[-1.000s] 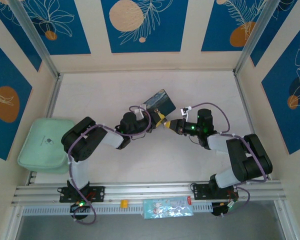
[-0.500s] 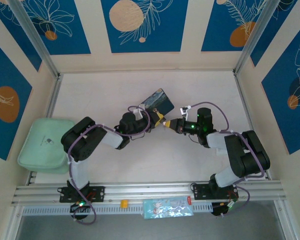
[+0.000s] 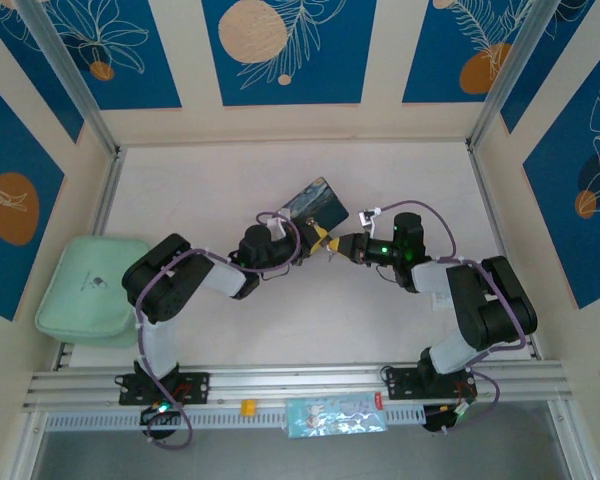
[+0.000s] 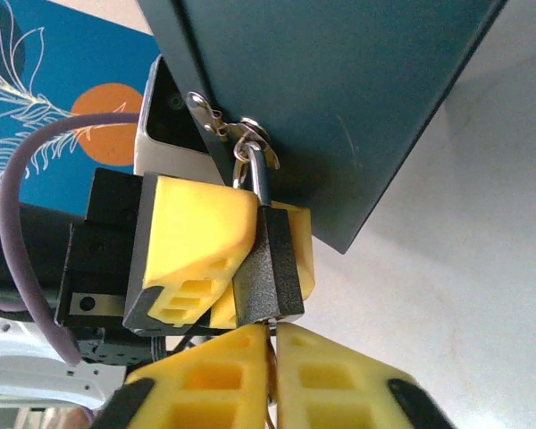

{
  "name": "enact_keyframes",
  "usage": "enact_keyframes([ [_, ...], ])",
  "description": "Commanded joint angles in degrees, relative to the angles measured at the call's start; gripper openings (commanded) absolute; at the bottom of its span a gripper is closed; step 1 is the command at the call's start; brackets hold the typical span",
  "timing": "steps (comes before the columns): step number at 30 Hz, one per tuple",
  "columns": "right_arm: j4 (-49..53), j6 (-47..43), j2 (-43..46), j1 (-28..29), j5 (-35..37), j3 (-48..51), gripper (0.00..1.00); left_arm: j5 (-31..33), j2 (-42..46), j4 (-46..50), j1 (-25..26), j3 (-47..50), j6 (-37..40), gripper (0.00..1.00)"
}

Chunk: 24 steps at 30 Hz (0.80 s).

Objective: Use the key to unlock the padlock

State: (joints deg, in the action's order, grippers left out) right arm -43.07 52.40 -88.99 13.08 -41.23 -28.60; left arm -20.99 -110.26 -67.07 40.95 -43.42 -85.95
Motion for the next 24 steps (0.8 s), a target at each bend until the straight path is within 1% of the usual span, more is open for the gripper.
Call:
enact_keyframes([
  [1, -2.91, 0.65, -1.08, -0.02, 0.56, -0.84, 0.00, -4.03, 2.35, -3.46, 1.50, -0.08, -0.71, 0.00],
  [4, -3.99, 3.78, -2.00, -0.42, -0.35, -0.93, 0.00, -4.66, 1.68, -5.16, 1.49, -0.44, -0.50, 0.00],
  [6, -6.44, 8.76, -3.26, -1.18, -1.76, -0.93, 0.00, -5.06, 0.25, -9.23, 1.37, -0.53, -1.27, 0.00],
  [7, -8.52, 12.17, -4.31, -1.42, -3.29, -1.24, 0.00, -5.49, -0.99, -12.77, 1.35, -0.70, -2.15, 0.00],
  [8, -11.06, 15.87, -5.57, -1.62, -4.88, -1.60, 0.00, -6.52, -1.84, -13.61, 1.22, -1.23, -2.93, 0.00],
  [12, -19.45, 30.58, -11.53, -2.31, -9.94, -4.33, 0.00, -10.65, -1.72, -13.62, 1.24, -3.01, -0.10, 0.00],
  [16, -37.12, 50.29, -21.28, -2.62, -14.69, -8.77, 0.00, -13.97, -1.18, -13.62, 1.09, -4.75, 0.55, 0.00],
  [17, -37.18, 52.47, -22.94, -2.47, -16.17, -10.64, 0.00, -14.85, -1.01, -13.62, 1.06, -5.15, 0.86, 0.00],
  [20, -37.25, 54.42, -24.34, -2.38, -18.13, -13.25, 0.00, -16.66, -0.70, -13.62, 1.00, -5.80, 1.57, 0.00],
  [24, -37.22, 57.38, -25.13, -3.04, -18.75, -14.61, 0.00, -19.13, 0.14, -13.68, 0.97, -5.73, 4.92, 0.00],
])
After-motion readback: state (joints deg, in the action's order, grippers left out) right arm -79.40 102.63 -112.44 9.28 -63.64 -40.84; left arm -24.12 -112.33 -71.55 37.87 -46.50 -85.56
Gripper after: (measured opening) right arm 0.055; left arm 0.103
